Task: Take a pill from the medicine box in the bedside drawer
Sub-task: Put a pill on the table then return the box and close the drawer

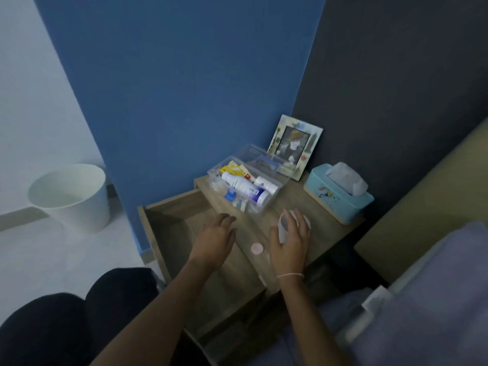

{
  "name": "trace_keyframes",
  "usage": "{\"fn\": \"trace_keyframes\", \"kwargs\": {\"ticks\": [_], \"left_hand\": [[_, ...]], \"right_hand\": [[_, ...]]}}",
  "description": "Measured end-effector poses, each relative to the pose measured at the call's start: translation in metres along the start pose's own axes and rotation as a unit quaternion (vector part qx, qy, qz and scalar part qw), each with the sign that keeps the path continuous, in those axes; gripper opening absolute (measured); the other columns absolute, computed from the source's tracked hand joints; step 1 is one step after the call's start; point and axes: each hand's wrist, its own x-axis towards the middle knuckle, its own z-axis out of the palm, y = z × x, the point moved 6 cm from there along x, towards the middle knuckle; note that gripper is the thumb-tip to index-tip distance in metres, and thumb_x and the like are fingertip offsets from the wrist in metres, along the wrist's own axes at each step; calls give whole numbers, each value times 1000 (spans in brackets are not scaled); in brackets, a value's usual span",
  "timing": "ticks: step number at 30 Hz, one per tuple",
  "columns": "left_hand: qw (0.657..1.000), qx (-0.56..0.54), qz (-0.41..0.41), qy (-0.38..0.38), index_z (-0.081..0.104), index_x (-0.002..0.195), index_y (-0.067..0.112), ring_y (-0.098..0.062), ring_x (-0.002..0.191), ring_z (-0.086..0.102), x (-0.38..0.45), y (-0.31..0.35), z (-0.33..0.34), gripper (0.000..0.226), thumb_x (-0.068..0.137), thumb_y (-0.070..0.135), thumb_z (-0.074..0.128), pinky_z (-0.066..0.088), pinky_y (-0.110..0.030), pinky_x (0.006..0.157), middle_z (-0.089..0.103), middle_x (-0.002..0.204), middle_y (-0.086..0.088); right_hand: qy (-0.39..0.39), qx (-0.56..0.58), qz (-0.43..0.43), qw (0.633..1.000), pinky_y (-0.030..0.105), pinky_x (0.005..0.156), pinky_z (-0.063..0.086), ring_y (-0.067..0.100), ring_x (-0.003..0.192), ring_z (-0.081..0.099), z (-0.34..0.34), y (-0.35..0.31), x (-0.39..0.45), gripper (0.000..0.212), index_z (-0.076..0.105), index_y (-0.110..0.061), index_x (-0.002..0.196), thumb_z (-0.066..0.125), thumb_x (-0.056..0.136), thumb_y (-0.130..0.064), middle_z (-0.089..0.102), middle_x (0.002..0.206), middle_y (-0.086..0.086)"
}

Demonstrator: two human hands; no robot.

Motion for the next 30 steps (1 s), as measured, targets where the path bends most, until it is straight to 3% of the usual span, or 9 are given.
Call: {"fn": "trace_keyframes", "kwargs": {"ticks": [2,7,11,14,18,21,24,27,30], "left_hand": [[999,-18,6,28,54,127,12,-27,115,55,22,1,-10,35,96,27,46,46,-37,97,54,131,-8],[993,-78,-8,86,58,121,9,-31,109,58,89,-9,-34,30,94,20,49,45,-36,91,57,124,-13],[992,-95,-35,80,56,122,7,-32,115,53,148,-38,-33,33,94,23,48,42,-37,98,56,124,-15],[995,-69,-67,40,46,132,6,-38,126,43,186,-65,-20,49,92,35,45,37,-44,106,46,136,-20],[991,-25,-128,-15,20,146,4,-37,141,21,213,-98,4,65,96,36,45,21,-45,116,22,153,-22],[986,-67,-149,-41,12,146,-3,-35,141,22,216,-107,17,67,97,34,41,18,-40,116,22,153,-23],[985,-90,-141,-42,22,142,-4,-34,138,28,211,-103,19,56,100,30,35,19,-37,112,29,150,-23],[977,-147,-152,-29,36,135,-6,-37,133,35,209,-102,17,45,102,24,31,23,-37,108,39,142,-28],[939,-282,-196,12,51,121,-3,-35,126,45,208,-102,10,42,103,24,26,30,-32,101,53,130,-24]], "right_hand": [[-18,-4,0,1000,35,105,36,22,132,39,3,-7,40,43,54,-17,130,61,88,-27,45,142,9],[-86,-14,19,996,36,106,35,29,130,41,29,-7,140,49,54,-14,129,68,82,-20,43,142,12],[-168,-56,87,980,42,105,41,31,127,44,71,28,200,65,50,-14,131,76,73,-29,44,138,14],[-183,-35,185,965,42,92,53,27,110,60,100,72,226,78,53,-16,127,79,59,-45,60,124,11],[-167,49,373,911,43,98,47,32,119,54,127,107,232,73,42,-4,136,74,76,-31,53,129,11],[-170,161,435,869,41,78,52,30,97,60,139,108,231,36,54,-6,113,59,90,-33,57,102,9],[-153,298,426,841,36,70,53,27,80,60,140,96,237,30,63,-16,93,53,91,-44,61,92,11],[-108,380,419,817,44,89,50,28,95,61,127,95,240,44,64,-19,105,51,87,-57,62,104,10],[-108,384,385,832,40,81,54,23,97,63,114,95,240,63,62,-21,114,62,73,-69,63,113,7]]}}
